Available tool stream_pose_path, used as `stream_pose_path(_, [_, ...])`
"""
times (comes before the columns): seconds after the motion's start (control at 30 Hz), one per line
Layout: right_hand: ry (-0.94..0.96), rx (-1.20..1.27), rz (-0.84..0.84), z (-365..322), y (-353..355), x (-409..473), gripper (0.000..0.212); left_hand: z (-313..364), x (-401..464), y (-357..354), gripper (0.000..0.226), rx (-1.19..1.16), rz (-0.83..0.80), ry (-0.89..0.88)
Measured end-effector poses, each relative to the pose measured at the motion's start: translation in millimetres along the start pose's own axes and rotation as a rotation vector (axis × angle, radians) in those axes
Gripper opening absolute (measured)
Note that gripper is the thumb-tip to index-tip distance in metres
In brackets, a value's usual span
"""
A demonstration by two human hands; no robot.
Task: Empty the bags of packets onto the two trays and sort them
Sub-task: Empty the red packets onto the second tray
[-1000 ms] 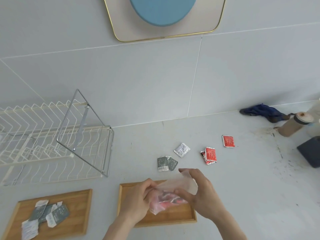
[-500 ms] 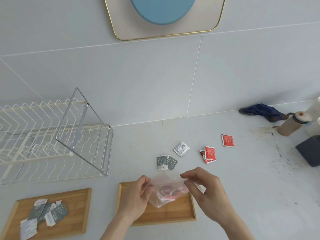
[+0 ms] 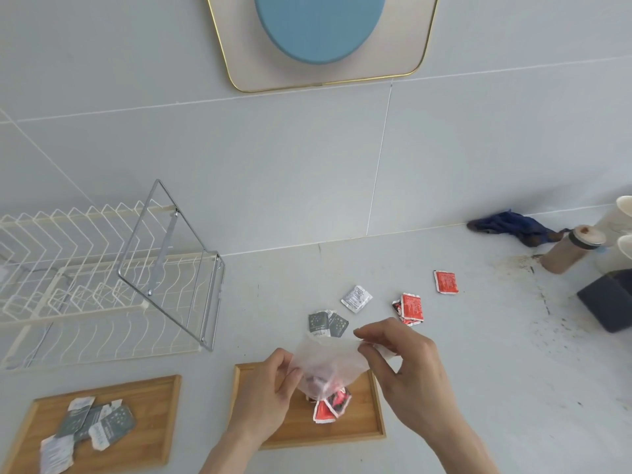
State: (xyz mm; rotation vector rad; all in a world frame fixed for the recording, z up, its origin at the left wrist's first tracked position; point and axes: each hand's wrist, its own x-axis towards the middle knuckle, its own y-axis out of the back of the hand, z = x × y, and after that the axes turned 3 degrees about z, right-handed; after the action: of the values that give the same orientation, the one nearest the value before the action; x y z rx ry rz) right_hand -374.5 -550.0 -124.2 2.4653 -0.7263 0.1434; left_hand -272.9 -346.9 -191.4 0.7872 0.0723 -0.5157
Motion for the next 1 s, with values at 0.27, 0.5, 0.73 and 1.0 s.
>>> stream_pose_path(0.27, [0.021, -0.021, 0.045, -2.3, 8.3, 4.2, 0.030, 11.5, -3.5, 7.5, 0.006, -0.044, 0.054, 0.040])
stream_pose_path(0.5, [-0.142, 0.120, 0.119, -3.5, 20.4, 6.8, 0.027, 16.8, -4.0, 8.7, 0.027, -0.319, 0.055, 0.075])
stream_pose_path(0.73, [-0.838, 0.845, 0.159, 16.7, 3.5, -2.5, 0.017, 23.2, -11.6, 14.0, 0.077, -0.714, -0.253, 0.245])
stream_pose_path(1.0, [-0.953, 0.537, -0.118, 30.3, -41.3, -24.9, 0.013, -19.8, -15.2, 32.6, 0.032, -0.725, -0.020, 0.403])
